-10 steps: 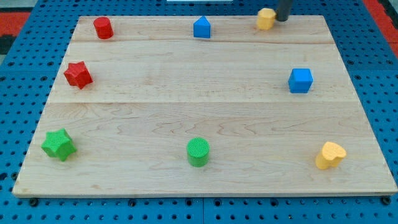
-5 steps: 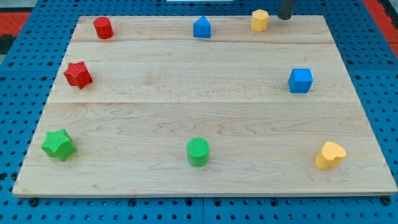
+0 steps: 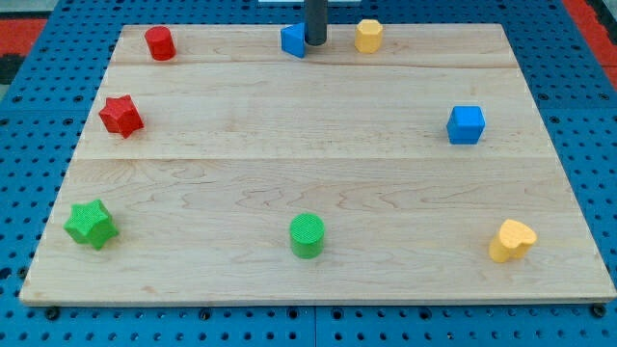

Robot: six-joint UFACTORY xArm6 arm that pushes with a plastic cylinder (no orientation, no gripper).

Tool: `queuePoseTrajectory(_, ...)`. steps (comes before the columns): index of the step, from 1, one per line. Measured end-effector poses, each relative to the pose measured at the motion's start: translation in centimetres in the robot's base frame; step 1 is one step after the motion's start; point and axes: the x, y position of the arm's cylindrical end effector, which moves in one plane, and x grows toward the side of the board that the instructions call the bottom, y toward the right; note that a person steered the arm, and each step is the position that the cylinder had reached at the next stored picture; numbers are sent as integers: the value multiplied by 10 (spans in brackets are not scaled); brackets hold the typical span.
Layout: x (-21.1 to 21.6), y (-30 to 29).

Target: Slide the hexagon towards the top right

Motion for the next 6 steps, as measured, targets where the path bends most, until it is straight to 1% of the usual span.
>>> queuePoseTrajectory(1, -19, 1)
queuePoseTrajectory(2, -16, 31)
queuePoseTrajectory(3, 24, 58)
queuePoseTrajectory(4, 26, 75)
queuePoseTrajectory(5, 3, 37)
queuePoseTrajectory(6, -19, 57)
